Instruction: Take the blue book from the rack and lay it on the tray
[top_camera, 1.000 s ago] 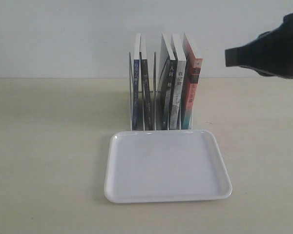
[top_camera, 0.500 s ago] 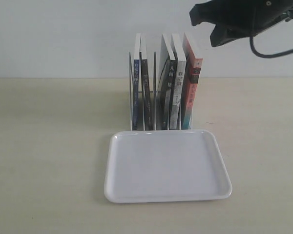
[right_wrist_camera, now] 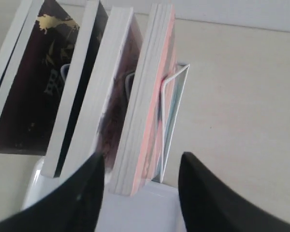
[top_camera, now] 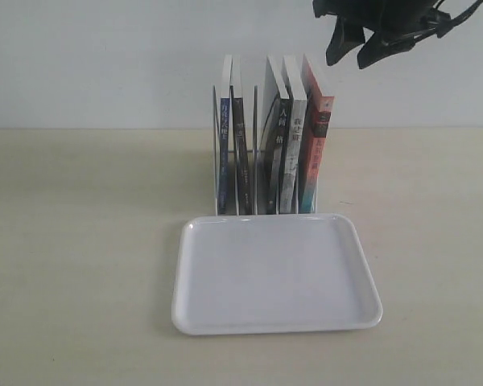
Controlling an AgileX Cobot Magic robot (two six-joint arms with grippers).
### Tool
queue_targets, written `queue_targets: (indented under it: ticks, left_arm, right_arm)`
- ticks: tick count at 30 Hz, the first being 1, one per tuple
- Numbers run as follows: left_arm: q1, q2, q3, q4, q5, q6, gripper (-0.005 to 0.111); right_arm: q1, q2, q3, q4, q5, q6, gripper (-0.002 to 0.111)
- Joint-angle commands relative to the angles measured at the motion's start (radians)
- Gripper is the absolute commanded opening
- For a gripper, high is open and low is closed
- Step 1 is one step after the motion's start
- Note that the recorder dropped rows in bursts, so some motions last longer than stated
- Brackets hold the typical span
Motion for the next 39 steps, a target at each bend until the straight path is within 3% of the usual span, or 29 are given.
queue_targets:
  ticks: [1,7,39]
  left_arm:
    - [0.002,-0.003,-0.003,-0.002,-0.013,0.004,0.005]
    - [0.002,-0.003,-0.003,-0.002,-0.013,0.004,0.005]
    - [0.002,-0.003,-0.003,-0.002,-0.013,0.004,0.005]
  right_arm:
    - [-0.008,0.09,-0.123,0.003,0.091,0.007,0.045]
    - [-0.008,0.165,-0.205,0.003,0.103,0.022,0.045]
    - [0.032,0.253,-0.215,-0.052,0.112,0.057,0.044]
